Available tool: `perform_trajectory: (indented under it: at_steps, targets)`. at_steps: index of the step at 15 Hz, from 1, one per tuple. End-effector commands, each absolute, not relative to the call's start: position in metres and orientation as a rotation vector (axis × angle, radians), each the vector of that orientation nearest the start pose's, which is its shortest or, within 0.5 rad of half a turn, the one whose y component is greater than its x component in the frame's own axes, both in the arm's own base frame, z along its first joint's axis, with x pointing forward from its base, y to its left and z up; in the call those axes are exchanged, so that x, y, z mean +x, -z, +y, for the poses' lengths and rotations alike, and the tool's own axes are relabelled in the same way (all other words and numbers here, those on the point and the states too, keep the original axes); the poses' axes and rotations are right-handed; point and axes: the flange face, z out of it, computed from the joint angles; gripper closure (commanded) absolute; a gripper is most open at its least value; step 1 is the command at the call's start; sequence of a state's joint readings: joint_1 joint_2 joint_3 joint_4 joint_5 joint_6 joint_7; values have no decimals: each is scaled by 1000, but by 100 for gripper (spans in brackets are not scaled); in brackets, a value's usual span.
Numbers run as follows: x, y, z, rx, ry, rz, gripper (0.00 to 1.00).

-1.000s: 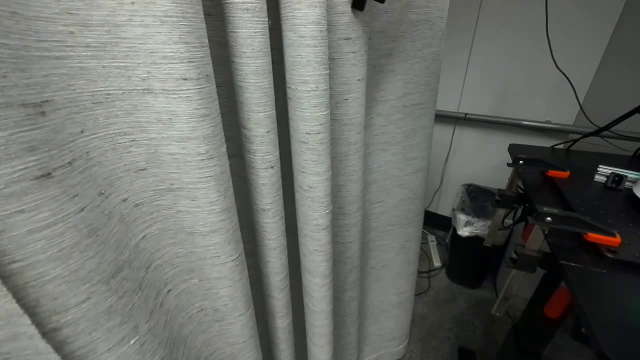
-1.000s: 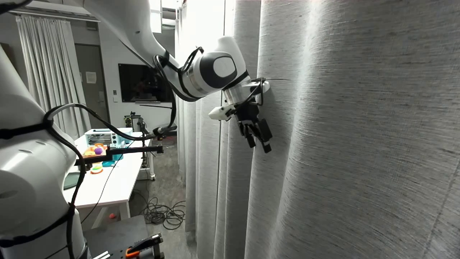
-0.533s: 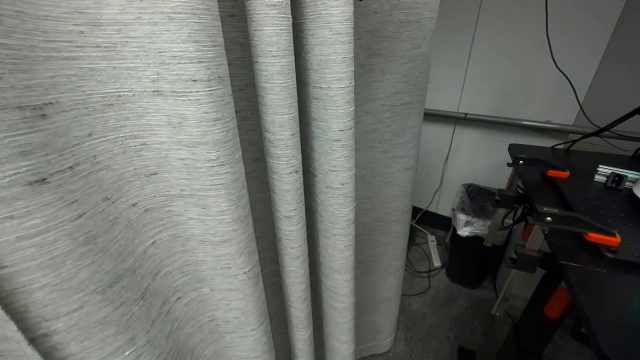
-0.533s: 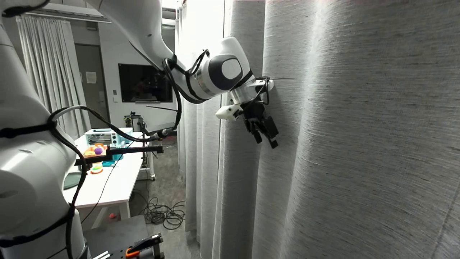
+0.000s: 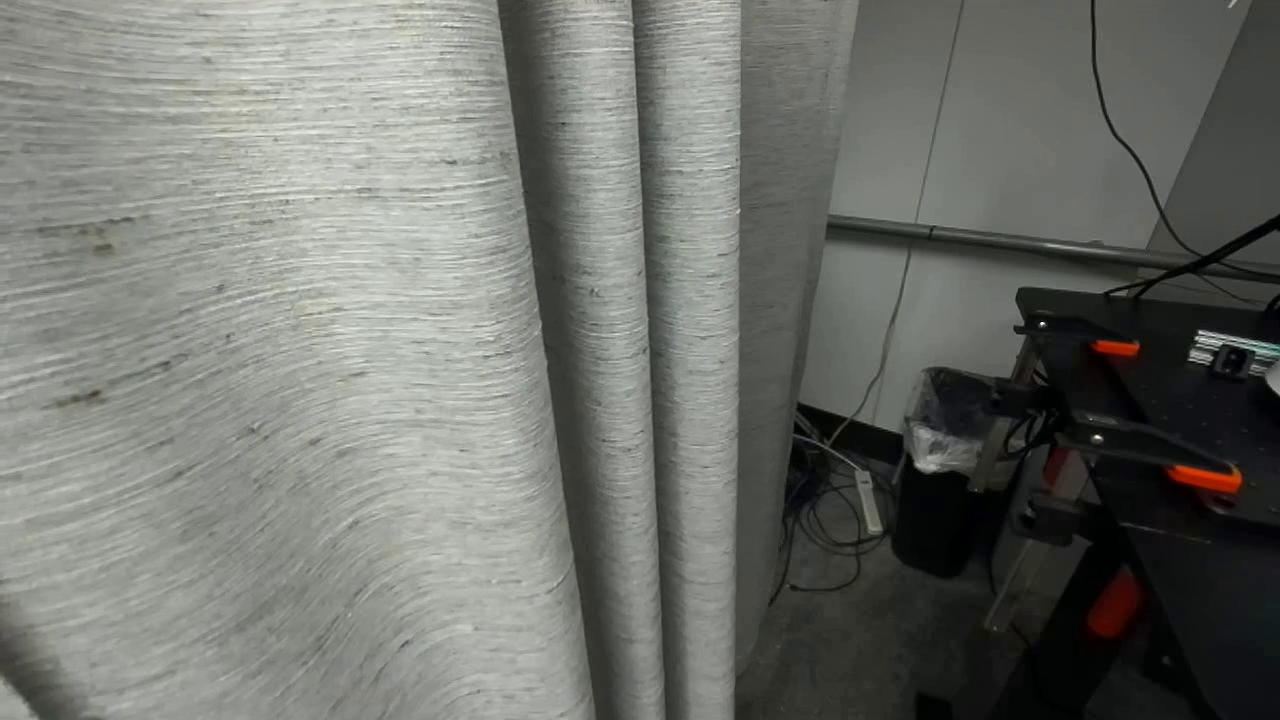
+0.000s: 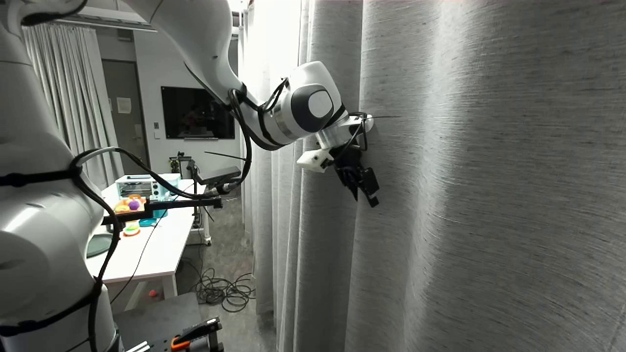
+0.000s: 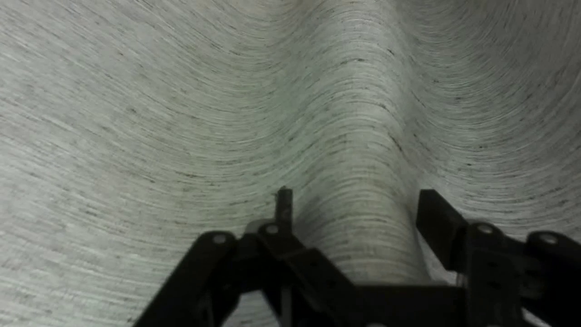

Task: Draw the curtain open

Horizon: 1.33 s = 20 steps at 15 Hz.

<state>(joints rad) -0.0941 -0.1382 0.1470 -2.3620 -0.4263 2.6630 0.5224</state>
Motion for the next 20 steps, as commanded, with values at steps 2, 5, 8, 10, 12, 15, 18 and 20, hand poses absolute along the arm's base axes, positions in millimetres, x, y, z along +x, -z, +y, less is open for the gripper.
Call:
perform_trajectory:
  at_steps: [2,5,8,10,12,15,18,20]
  targets:
    - [528,-423,43,-3187,871,235,66]
    - [529,-419,45,-3193,887,253,90]
    - [530,-418,47,-3196,895,261,100]
    - [531,-416,54,-3196,894,242,100]
    - [533,-412,72,-3199,894,171,100]
    - [532,-402,121,-3207,883,-27,100]
    - [525,-392,188,-3202,893,-301,100]
    - [520,-388,229,-3180,918,-473,100]
